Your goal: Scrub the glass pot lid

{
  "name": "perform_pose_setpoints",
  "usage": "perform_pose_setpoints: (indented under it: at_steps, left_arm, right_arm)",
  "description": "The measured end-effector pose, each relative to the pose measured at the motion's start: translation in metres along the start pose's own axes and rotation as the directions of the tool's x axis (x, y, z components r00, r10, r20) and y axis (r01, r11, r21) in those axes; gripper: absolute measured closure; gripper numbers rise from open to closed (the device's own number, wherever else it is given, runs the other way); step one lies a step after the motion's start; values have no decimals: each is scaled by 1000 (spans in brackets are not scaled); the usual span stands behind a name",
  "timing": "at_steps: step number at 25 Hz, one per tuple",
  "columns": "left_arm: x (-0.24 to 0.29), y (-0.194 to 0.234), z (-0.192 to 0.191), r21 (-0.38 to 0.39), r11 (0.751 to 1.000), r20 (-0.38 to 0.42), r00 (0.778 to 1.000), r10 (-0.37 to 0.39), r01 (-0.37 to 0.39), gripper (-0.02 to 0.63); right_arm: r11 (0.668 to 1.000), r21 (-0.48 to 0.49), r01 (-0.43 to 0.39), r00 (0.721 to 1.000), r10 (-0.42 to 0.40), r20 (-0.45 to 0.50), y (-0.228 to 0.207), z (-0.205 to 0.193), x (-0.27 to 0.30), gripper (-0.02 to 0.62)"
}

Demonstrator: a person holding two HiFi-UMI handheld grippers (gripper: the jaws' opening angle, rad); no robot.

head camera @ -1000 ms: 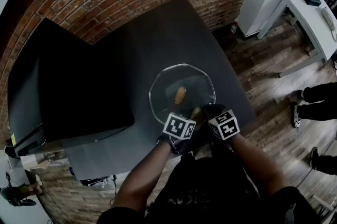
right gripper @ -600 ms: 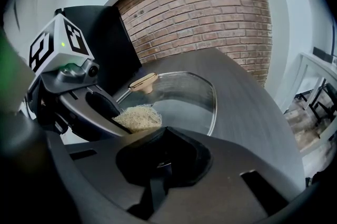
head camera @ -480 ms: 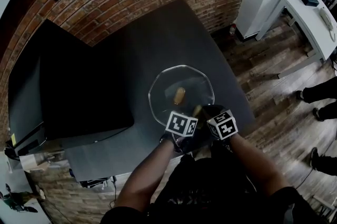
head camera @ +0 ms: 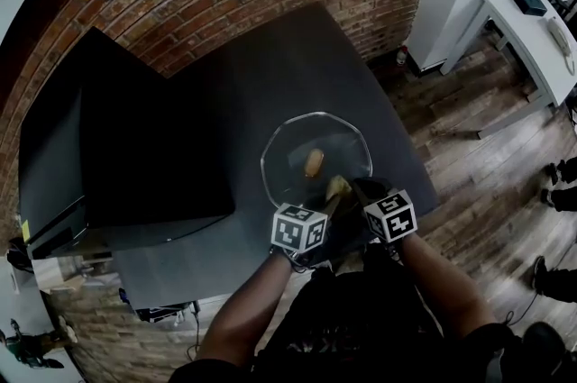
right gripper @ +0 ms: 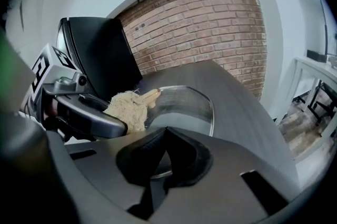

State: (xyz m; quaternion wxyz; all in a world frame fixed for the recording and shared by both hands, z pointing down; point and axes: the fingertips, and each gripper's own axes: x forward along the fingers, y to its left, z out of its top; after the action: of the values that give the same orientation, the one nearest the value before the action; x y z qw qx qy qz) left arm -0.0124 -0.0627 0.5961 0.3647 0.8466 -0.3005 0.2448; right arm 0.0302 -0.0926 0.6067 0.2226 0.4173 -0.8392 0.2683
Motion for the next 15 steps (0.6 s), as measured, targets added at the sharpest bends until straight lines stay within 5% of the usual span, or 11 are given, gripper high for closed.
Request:
perform_pose_setpoints:
  at_steps: [4, 9, 15]
  left_arm:
    - [-32, -5, 23, 70, 997, 157, 988, 4, -15, 548]
    - [-76, -11, 47, 135, 989, 324, 946, 18, -65, 548]
    - [-130, -14, 59, 214, 961, 437, 897, 65, -174, 548]
  right_arm:
    - [999, -46, -6, 996, 10, 87, 20, 33, -16, 577]
    - [995, -94, -16, 983, 33, 181, 48, 73, -39, 577]
    - [991, -135, 5, 964, 31, 265, 77, 101, -71, 577]
